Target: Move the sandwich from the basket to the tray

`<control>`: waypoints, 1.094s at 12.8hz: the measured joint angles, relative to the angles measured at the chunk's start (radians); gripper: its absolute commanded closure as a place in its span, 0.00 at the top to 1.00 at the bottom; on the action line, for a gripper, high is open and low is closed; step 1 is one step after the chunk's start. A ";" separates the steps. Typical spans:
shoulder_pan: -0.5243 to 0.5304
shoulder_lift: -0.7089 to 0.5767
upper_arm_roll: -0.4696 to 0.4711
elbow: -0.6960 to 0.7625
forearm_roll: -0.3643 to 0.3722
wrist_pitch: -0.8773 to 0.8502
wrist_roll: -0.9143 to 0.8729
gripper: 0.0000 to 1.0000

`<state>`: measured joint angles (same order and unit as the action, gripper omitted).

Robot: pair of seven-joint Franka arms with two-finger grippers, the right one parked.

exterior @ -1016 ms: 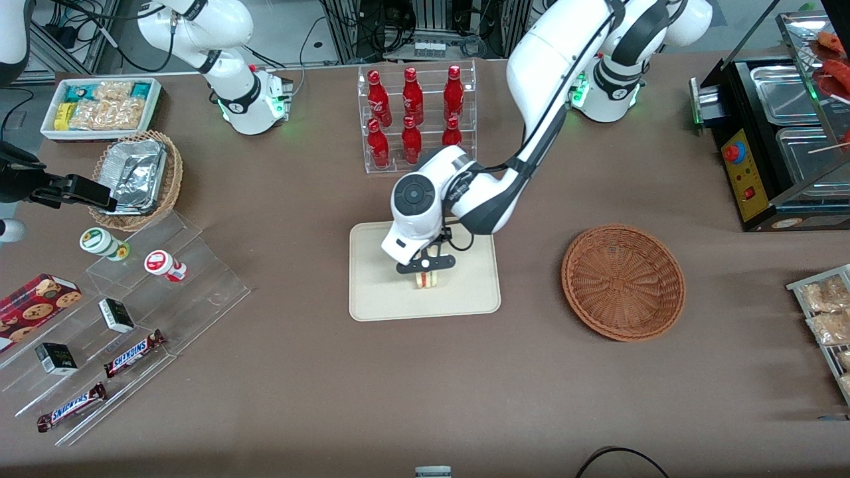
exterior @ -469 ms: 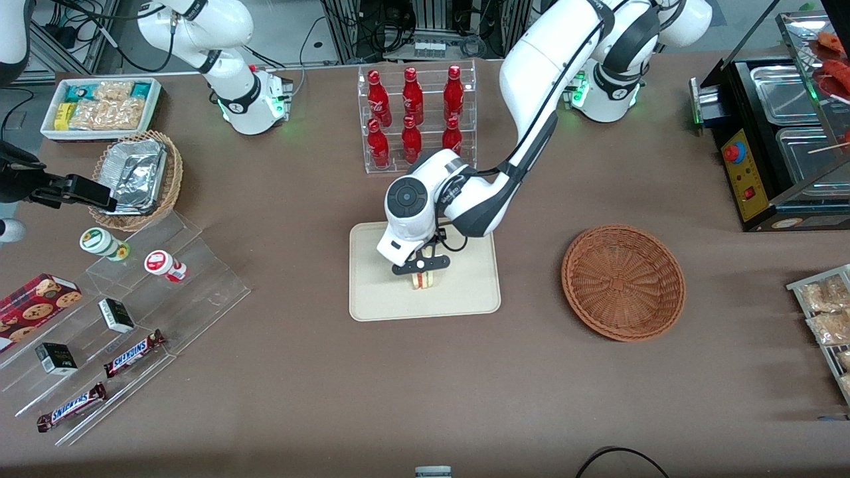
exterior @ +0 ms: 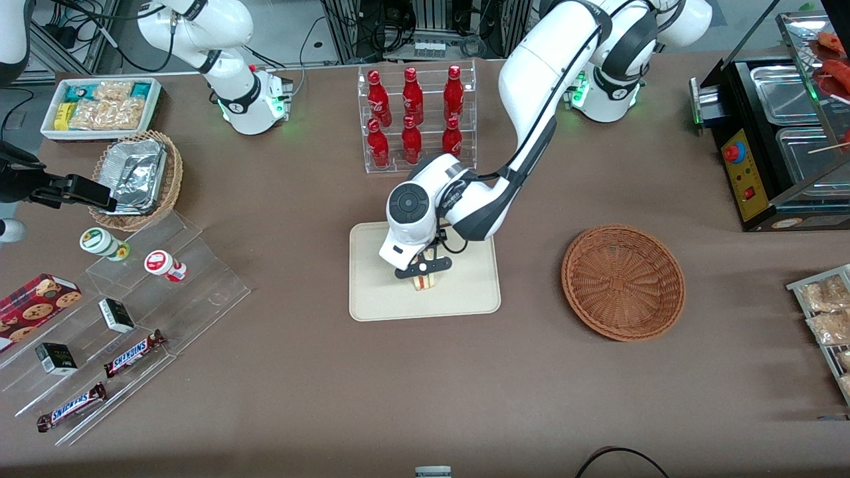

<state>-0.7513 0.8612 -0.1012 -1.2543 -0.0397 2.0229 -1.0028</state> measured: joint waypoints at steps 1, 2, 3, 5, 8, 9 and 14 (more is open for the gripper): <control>0.000 0.000 0.001 0.004 0.000 0.000 -0.001 1.00; 0.000 0.000 0.001 0.008 0.000 -0.001 -0.001 1.00; 0.000 -0.001 0.002 0.015 0.000 -0.005 -0.001 1.00; 0.001 -0.012 0.003 0.032 0.000 -0.032 -0.001 1.00; 0.000 -0.071 0.003 0.046 0.000 -0.085 -0.001 1.00; 0.000 -0.097 0.003 0.047 0.000 -0.103 -0.001 1.00; 0.040 -0.216 0.012 0.060 0.000 -0.253 0.111 1.00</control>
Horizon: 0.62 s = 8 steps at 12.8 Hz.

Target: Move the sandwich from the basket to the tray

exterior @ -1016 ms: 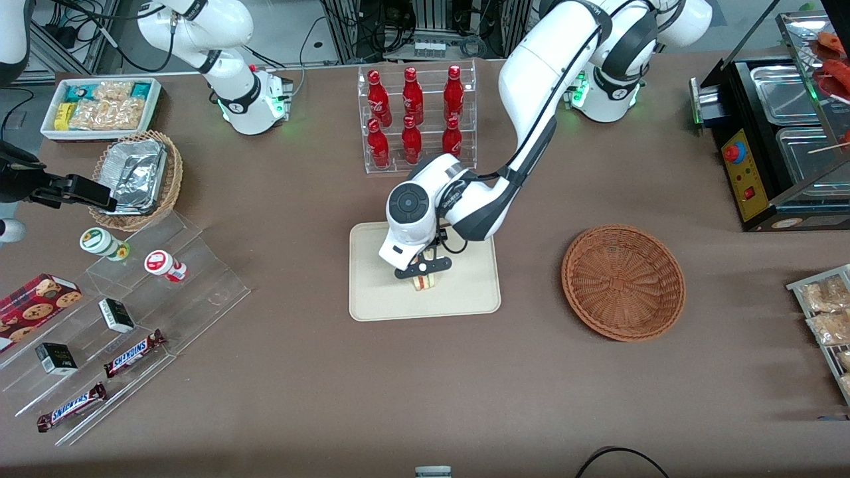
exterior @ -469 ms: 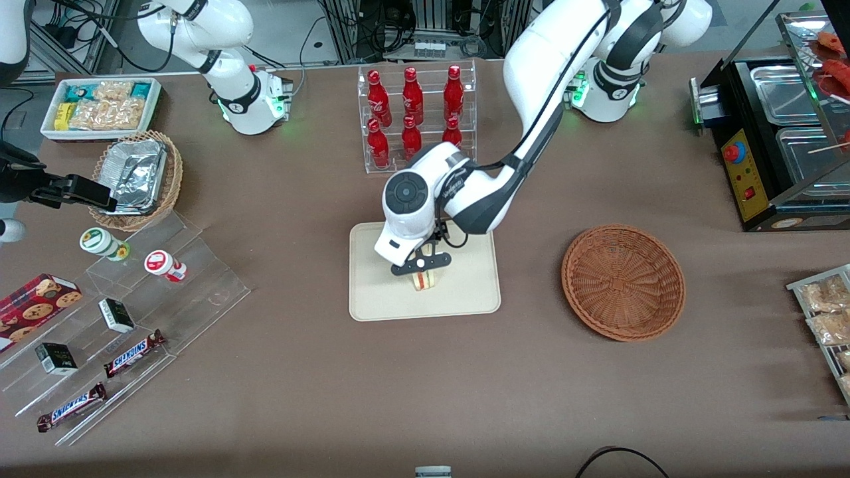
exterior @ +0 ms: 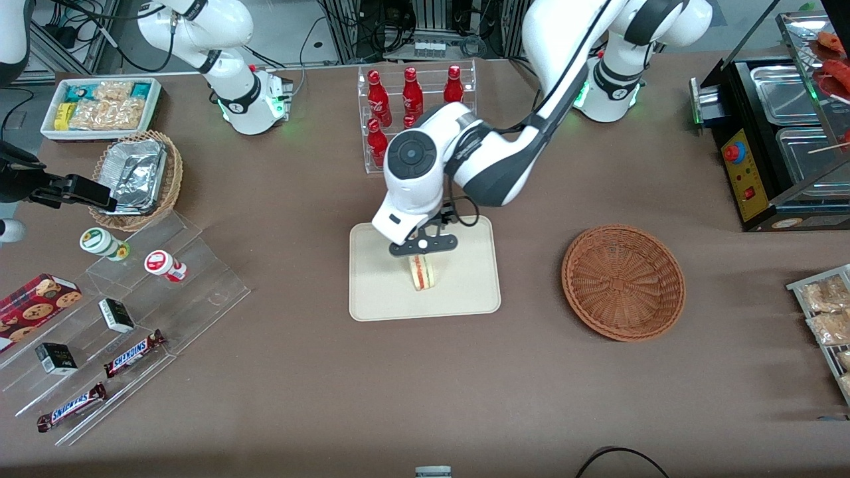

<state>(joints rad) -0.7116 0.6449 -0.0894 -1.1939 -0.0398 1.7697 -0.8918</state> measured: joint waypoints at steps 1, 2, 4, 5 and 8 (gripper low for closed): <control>0.026 -0.027 0.001 0.001 0.000 -0.032 0.022 1.00; 0.048 -0.050 0.005 0.000 0.000 -0.066 0.030 1.00; 0.109 -0.083 0.012 -0.002 0.000 -0.128 0.037 1.00; 0.141 -0.090 0.013 -0.008 0.000 -0.141 0.059 1.00; 0.216 -0.111 0.024 -0.056 0.005 -0.148 0.201 1.00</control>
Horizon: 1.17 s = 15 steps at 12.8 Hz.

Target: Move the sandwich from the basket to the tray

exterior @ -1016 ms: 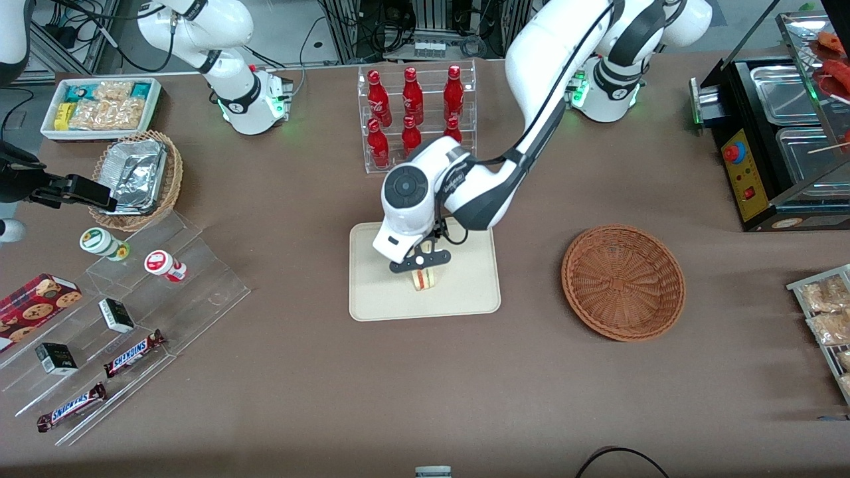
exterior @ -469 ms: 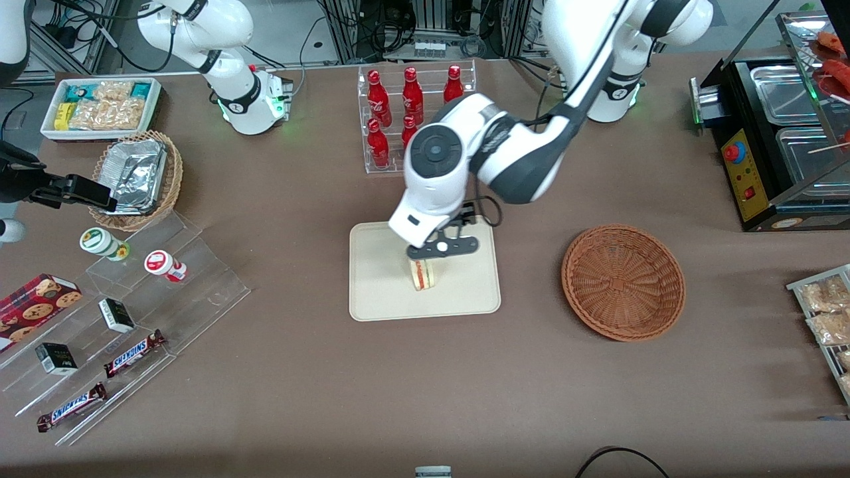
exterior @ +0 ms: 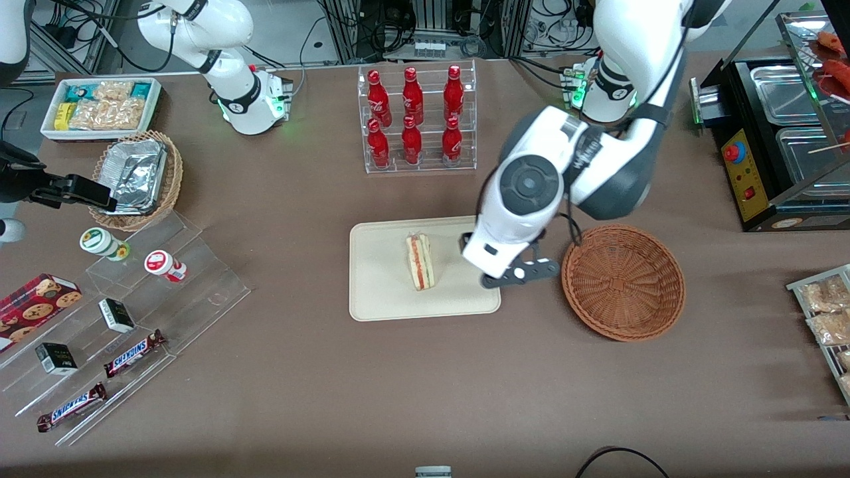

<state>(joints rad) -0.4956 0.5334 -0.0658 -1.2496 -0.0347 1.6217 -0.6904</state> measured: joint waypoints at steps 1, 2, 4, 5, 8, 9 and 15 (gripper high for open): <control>0.034 -0.023 0.002 -0.026 0.002 -0.002 0.068 1.00; 0.071 -0.052 0.004 -0.054 0.002 -0.007 0.138 1.00; 0.141 -0.126 0.007 -0.119 0.003 -0.014 0.245 1.00; 0.169 -0.163 0.007 -0.154 0.003 -0.016 0.288 1.00; 0.247 -0.276 0.005 -0.258 0.003 -0.032 0.397 1.00; 0.292 -0.311 -0.010 -0.285 0.004 -0.053 0.436 1.00; 0.477 -0.490 -0.061 -0.326 0.014 -0.200 0.579 1.00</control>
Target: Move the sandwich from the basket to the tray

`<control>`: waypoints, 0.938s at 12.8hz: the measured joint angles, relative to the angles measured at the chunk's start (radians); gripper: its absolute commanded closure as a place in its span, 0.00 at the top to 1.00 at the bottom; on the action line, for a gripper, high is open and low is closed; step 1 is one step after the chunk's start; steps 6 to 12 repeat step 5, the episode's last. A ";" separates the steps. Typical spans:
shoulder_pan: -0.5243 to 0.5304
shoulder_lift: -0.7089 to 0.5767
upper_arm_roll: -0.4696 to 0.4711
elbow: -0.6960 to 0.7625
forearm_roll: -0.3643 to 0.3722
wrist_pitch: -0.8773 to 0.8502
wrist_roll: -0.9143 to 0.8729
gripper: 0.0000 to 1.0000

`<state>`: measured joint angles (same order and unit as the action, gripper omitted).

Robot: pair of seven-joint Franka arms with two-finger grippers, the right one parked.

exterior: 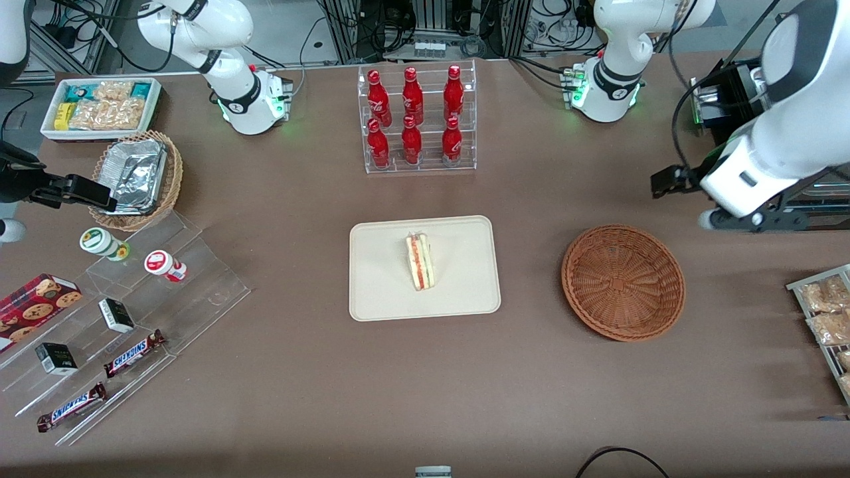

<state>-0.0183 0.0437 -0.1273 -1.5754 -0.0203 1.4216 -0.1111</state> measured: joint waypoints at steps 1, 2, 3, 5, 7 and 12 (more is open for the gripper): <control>0.005 -0.018 -0.001 -0.005 0.023 -0.006 0.003 1.00; 0.006 -0.030 -0.002 -0.008 0.041 -0.007 0.003 1.00; 0.007 -0.038 -0.002 -0.010 0.049 -0.008 0.003 1.00; 0.011 -0.045 -0.001 -0.012 0.052 -0.015 0.003 1.00; 0.011 -0.045 -0.001 -0.012 0.052 -0.015 0.003 1.00; 0.011 -0.045 -0.001 -0.012 0.052 -0.015 0.003 1.00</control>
